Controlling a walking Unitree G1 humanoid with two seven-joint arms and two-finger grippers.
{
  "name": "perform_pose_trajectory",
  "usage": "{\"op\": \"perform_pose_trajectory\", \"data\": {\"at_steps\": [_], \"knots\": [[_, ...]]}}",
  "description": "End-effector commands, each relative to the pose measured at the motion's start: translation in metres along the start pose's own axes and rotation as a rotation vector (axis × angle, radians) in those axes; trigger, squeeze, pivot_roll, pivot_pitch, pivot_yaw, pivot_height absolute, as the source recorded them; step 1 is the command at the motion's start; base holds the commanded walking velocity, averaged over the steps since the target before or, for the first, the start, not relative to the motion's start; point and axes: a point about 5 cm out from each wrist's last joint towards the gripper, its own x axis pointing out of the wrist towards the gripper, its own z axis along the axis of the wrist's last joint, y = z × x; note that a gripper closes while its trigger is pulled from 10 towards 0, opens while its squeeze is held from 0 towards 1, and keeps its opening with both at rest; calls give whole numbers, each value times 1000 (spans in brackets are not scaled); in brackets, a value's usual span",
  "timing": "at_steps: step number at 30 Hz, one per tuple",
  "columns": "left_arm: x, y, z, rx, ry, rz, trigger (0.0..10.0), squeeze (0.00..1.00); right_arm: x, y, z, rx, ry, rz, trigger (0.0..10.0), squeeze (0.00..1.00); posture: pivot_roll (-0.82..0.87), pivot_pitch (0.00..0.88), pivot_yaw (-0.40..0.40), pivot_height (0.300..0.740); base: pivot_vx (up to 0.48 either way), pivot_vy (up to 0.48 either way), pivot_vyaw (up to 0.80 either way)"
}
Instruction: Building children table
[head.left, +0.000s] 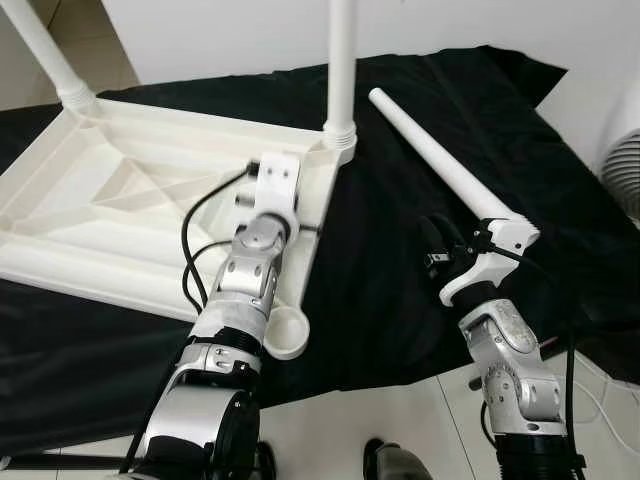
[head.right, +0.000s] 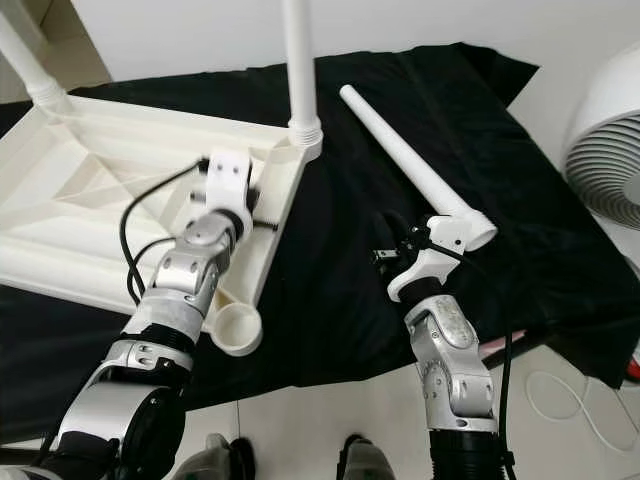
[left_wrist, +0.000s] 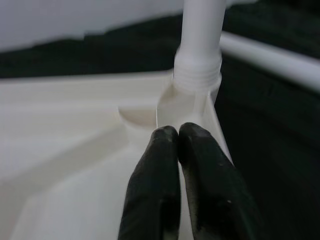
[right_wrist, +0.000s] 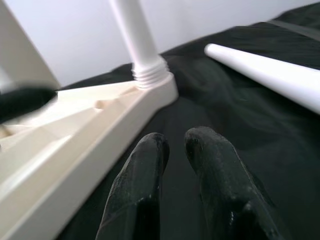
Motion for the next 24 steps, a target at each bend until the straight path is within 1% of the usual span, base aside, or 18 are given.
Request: {"op": "perform_pose_trajectory", "data": {"at_steps": [1, 3, 4, 5, 7, 8, 9, 10, 11, 13, 14, 15, 16, 18, 19, 22, 23, 24], "knots": [[-4, -32, -3, -102, -23, -134, 10000, 1000, 0, 3, -3, -2, 3, 4, 10000, 0, -135, 120, 91, 740, 0, 0, 0], [-11, -31, -1, -69, -40, -178, 10000, 1000, 1, 5, -5, 4, 8, 11, 10000, 0, -135, 120, 91, 740, 0, 0, 0], [-11, -31, -1, -69, -40, -178, 10000, 1000, 1, 5, -5, 4, 8, 11, 10000, 0, -135, 120, 91, 740, 0, 0, 0], [-14, -33, 0, -60, -51, -204, 10000, 1000, 1, 5, -5, 6, 8, 12, 10000, 0, -122, 121, 85, 740, 0, 0, 0], [-14, -33, 0, -60, -51, -204, 10000, 1000, 1, 5, -5, 6, 8, 12, 10000, 0, -122, 121, 85, 740, 0, 0, 0], [-18, -33, 3, -57, -70, -225, 10000, 471, 2, 5, -5, 6, 7, 14, 10000, 0, -112, 119, 83, 740, 0, 0, 0], [-18, -33, 3, -57, -70, -225, 10000, 471, 2, 5, -5, 6, 7, 14, 10000, 0, -112, 119, 83, 740, 0, 0, 0], [-24, -34, 5, -43, -89, -261, 10000, 0, 4, 5, -5, 7, 7, 16, 10000, 0, -112, 119, 83, 740, 0, 0, 0], [-24, -34, 5, -43, -89, -261, 10000, 0, 4, 5, -5, 7, 7, 16, 10000, 0, -112, 119, 83, 740, 0, 0, 0], [-39, -35, 4, -16, -115, -316, 10000, 0, 7, 8, -6, -7, 8, 15, 10000, 0, -98, 113, 72, 740, 0, 0, 0], [-39, -35, 4, -16, -115, -316, 10000, 0, 7, 8, -6, -7, 8, 15, 10000, 0, -98, 113, 72, 740, 0, 0, 0], [-45, -34, 3, -6, -120, -336, 10000, 0, 8, 9, -7, -18, 9, 11, 10000, 0, -98, 113, 72, 740, 0, 0, 0], [-45, -34, 3, -6, -120, -336, 10000, 0, 8, 9, -7, -18, 9, 11, 10000, 0, -98, 113, 72, 740, 0, 0, 0], [-55, -31, -1, -14, -122, -351, 10000, 0, 11, 10, -8, -39, 13, -5, 10000, 0, -95, 107, 67, 740, 0, 0, 0], [-60, -29, -3, -36, -124, -339, 10000, 0, 12, 10, -8, -49, 17, -11, 10000, 0, -93, 101, 63, 740, 0, 0, 0], [-63, -27, -5, -53, -125, -319, 10000, 0, 14, 10, -8, -51, 20, -5, 10000, 0, -93, 96, 59, 740, 0, 0, 0], [-64, -25, -7, -56, -122, -294, 10000, 0, 14, 10, -8, -56, 23, 3, 10000, 180, -91, 95, 55, 740, 0, 0, 0], [-64, -25, -7, -56, -122, -294, 10000, 0, 14, 10, -8, -56, 23, 3, 10000, 180, -91, 95, 55, 740, 0, 0, 0]]}}
